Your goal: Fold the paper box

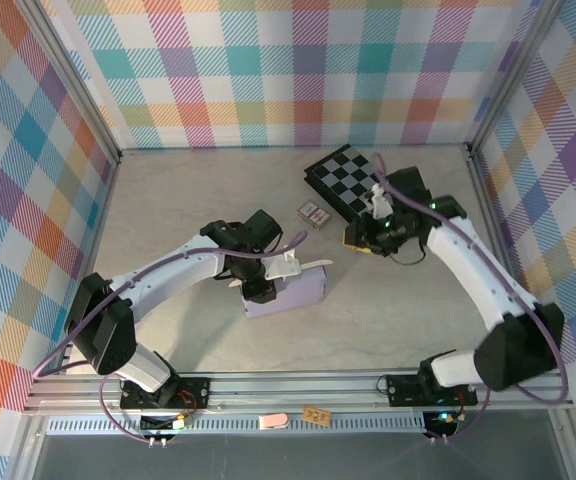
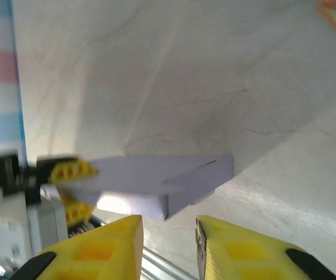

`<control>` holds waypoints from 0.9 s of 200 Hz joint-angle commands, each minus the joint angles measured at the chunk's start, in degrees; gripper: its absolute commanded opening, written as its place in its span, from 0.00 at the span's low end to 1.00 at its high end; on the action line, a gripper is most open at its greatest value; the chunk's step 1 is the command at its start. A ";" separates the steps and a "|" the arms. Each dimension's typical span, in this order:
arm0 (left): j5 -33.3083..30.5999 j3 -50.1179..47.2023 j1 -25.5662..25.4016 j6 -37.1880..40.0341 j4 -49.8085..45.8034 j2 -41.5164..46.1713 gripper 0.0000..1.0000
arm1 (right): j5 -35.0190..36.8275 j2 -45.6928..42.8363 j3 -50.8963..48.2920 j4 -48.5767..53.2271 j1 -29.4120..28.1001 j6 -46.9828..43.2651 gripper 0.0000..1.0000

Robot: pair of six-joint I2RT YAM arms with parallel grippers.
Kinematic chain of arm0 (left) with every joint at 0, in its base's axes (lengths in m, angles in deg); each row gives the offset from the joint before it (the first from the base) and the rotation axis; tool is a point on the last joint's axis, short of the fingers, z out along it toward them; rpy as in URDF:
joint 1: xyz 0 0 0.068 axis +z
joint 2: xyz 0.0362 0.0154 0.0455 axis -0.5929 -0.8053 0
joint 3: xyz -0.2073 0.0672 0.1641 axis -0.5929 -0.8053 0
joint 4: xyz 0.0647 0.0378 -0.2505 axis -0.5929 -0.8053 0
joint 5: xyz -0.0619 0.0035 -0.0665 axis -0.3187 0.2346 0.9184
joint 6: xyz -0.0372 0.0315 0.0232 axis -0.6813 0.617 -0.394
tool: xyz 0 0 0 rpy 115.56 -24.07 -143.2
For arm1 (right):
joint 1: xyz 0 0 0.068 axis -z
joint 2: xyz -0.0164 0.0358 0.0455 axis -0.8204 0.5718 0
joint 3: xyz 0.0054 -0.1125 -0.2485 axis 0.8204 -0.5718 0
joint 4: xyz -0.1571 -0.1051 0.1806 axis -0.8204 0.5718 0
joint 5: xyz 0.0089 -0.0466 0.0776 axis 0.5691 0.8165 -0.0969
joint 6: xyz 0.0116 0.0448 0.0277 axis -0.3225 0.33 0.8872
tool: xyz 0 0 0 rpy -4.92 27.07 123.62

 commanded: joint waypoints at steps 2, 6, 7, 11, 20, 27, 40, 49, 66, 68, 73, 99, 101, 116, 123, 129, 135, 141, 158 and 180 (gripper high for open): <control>1.11 -0.37 1.22 1.82 -1.97 -1.24 0.32 | 0.46 -1.40 -4.00 -7.09 -0.31 -18.17 0.30; 1.12 -0.37 1.36 1.93 -1.90 -1.41 0.32 | 0.14 -1.06 -4.05 -6.87 -0.36 -19.58 0.30; 1.12 -0.37 1.39 1.96 -1.89 -1.44 0.32 | 0.09 -0.94 -4.03 -6.77 -0.40 -20.08 0.30; 1.12 -0.31 1.42 2.05 -1.89 -1.59 0.32 | -0.27 -0.36 -3.83 -6.25 -0.49 -21.72 0.29; 1.27 -0.16 1.67 2.31 -1.89 -1.94 0.32 | 0.04 1.20 -2.92 -4.38 -1.31 -25.51 0.29; 1.38 -0.11 1.92 2.44 -1.89 -2.22 0.32 | 0.27 2.21 -2.63 -3.41 -2.08 -28.35 0.31; 1.44 -0.01 2.24 2.81 -1.81 -2.65 0.32 | -1.06 2.91 -2.74 -4.16 -3.41 -29.87 0.36; 1.46 0.15 2.45 3.04 -1.78 -2.93 0.32 | -0.76 3.78 -2.42 -4.28 -4.08 -30.02 0.39; 1.77 0.54 2.65 3.70 -1.88 -3.22 0.32 | 1.81 5.90 -1.47 -2.67 -5.03 -32.05 0.41; 1.84 0.62 2.69 3.77 -1.89 -3.27 0.32 | 2.11 5.92 -1.51 -2.64 -5.07 -32.26 0.41; 1.99 0.71 2.73 3.90 -1.97 -3.43 0.32 | 2.31 5.84 -1.70 -2.79 -5.07 -32.81 0.42; 2.42 1.32 3.09 4.17 -2.20 -3.97 0.32 | 1.04 4.94 -2.47 -3.96 -5.23 -34.98 0.43; 2.44 1.30 3.07 4.18 -2.16 -4.02 0.32 | 1.01 5.00 -2.51 -3.91 -5.29 -35.16 0.43; 2.69 1.30 3.09 4.18 -2.06 -4.10 0.32 | 1.70 5.77 -2.36 -3.87 -6.02 -36.07 0.43; 2.84 1.20 3.09 4.18 -1.91 -4.06 0.32 | 1.62 6.29 -2.11 -3.69 -6.31 -36.61 0.44; 2.86 1.21 3.09 4.18 -1.82 -4.10 0.32 | 1.86 6.74 -1.85 -3.53 -6.67 -37.11 0.44; 2.84 1.13 3.09 4.18 -1.81 -4.08 0.32 | 2.24 7.18 -1.56 -3.43 -7.09 -37.63 0.45; 2.80 1.04 3.09 4.18 -1.80 -4.10 0.32 | 2.97 7.62 -1.25 -3.19 -7.61 -38.08 0.45; 2.79 1.01 3.17 4.15 -1.55 -4.10 0.32 | 4.24 8.41 -0.52 -3.25 -8.33 -38.76 0.47; 3.06 0.95 3.18 4.00 -1.54 -4.09 0.32 | 4.42 9.09 0.52 -3.32 -8.83 -39.12 0.47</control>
